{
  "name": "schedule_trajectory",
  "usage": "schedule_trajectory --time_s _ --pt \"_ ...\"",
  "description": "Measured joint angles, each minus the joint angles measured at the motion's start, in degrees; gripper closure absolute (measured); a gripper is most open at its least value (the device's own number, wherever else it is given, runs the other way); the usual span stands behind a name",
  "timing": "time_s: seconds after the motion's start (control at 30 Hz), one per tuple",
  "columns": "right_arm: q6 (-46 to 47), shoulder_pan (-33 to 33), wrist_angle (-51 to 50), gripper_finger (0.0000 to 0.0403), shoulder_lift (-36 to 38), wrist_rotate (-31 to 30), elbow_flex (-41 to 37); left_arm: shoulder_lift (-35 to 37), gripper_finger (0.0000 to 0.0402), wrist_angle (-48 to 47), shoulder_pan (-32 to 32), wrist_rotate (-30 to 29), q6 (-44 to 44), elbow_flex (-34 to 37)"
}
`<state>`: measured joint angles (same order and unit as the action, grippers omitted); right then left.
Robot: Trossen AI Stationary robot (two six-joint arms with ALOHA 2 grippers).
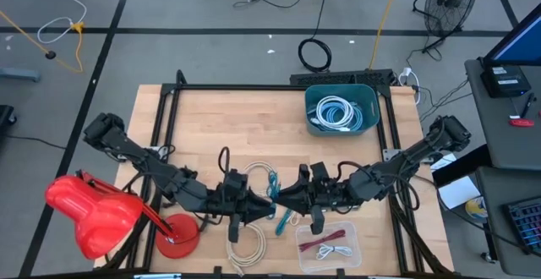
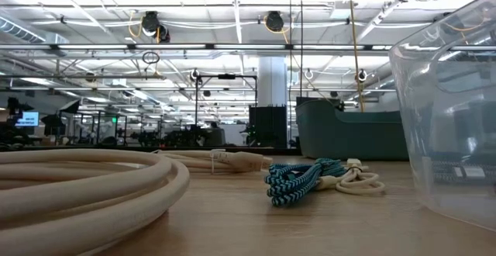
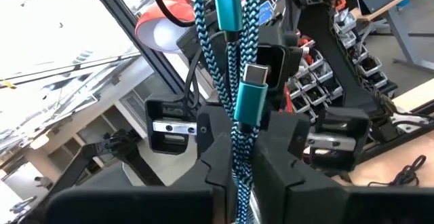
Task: Pick & Place USB Port
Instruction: Put the left blue charger cable into the transparent bin
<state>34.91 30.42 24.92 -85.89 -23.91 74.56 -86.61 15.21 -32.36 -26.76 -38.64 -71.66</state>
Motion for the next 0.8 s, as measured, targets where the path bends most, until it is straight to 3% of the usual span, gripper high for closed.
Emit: schedule_trajectory --time_s 0.13,0.33,0.47,0.63,0.8 --pt "0.23 1.2 -0.84 0.0365 0.34 0.41 0.0 1.69 0.0278 -4.74 -0.92 -2.93 -1.53 -0.02" --pt "2.07 3.74 -5.18 0.038 1.38 4.62 0.04 4.25 0.0218 -14.36 -2.07 -8.16 -5.32 0.0" --pt "7.6 6.19 -19.03 0.038 2.91 10.79 0.04 5.1 0.0204 -19.36 -2.56 -9.84 -7.62 -0.02" --pt "15.79 10.37 -41.67 0.0377 3.25 11.11 0.04 5.06 0.0202 -25.61 -2.2 -10.4 -11.42 -0.02" --pt "17.8 11.61 -53.89 0.038 0.71 13.33 0.04 5.03 0.0202 -31.6 -0.53 -10.43 -16.07 0.0"
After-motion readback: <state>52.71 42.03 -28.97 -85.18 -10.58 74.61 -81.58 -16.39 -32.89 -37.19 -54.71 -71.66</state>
